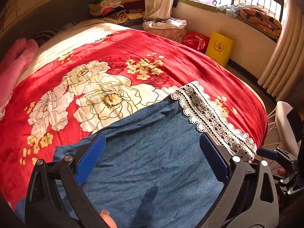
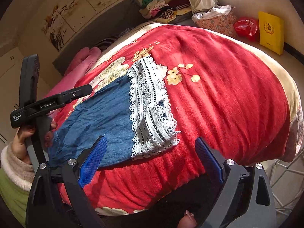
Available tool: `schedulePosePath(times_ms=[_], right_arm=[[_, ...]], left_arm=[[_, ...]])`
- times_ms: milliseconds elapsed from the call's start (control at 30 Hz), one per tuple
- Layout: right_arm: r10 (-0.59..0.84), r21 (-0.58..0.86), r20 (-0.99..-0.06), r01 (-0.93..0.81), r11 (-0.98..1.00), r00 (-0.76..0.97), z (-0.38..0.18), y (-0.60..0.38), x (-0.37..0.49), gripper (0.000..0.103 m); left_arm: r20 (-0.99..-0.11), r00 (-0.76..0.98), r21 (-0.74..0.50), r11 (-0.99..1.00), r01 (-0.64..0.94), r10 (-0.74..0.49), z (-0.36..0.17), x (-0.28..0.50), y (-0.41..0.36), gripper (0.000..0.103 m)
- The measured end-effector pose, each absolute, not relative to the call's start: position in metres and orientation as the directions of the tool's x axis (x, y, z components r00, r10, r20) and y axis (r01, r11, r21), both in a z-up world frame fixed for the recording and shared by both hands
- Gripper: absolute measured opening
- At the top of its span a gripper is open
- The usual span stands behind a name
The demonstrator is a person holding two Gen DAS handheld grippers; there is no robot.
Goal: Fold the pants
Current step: 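Move both grippers toward the lace cuff edge of the pants, then grasp the lace cuffs with the left gripper and lift them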
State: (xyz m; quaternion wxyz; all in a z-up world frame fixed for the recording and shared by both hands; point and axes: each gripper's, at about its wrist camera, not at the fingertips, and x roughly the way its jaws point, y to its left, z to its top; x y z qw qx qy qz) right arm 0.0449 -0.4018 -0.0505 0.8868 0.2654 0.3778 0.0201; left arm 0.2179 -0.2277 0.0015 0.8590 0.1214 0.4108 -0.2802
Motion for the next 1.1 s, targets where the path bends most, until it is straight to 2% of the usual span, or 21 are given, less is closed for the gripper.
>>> schedulePosePath(times_ms=[433,700,800,967,1067,1100], right_arm=[[0.274,0.531,-0.666,0.182,0.828,0.694,-0.066,-0.395,0.054,0.092],[0.283,0.554,-0.653,0.187,0.812,0.703,-0.066,-0.392,0.059,0.085],[0.285,0.561,-0.647,0.189,0.806,0.707,-0.066,-0.390,0.061,0.081],[0.285,0.564,-0.647,0.193,0.803,0.707,-0.067,-0.389,0.065,0.072],[0.291,0.576,-0.641,0.195,0.794,0.710,-0.067,-0.391,0.066,0.063],[0.295,0.584,-0.637,0.195,0.788,0.712,-0.068,-0.393,0.067,0.058]], left_arm=[[-0.821,0.421,0.016,0.722,0.692,-0.385,-0.021,0.271,-0.278,0.093],[-0.845,0.286,-0.085,0.642,0.762,-0.452,-0.045,0.288,-0.288,0.092],[-0.843,0.242,-0.120,0.605,0.787,-0.481,-0.050,0.289,-0.294,0.081],[-0.839,0.165,-0.194,0.569,0.799,-0.518,-0.055,0.291,-0.303,0.072],[-0.834,0.129,-0.236,0.558,0.795,-0.536,-0.057,0.293,-0.307,0.055],[-0.835,0.120,-0.244,0.557,0.794,-0.537,-0.058,0.293,-0.307,0.044]])
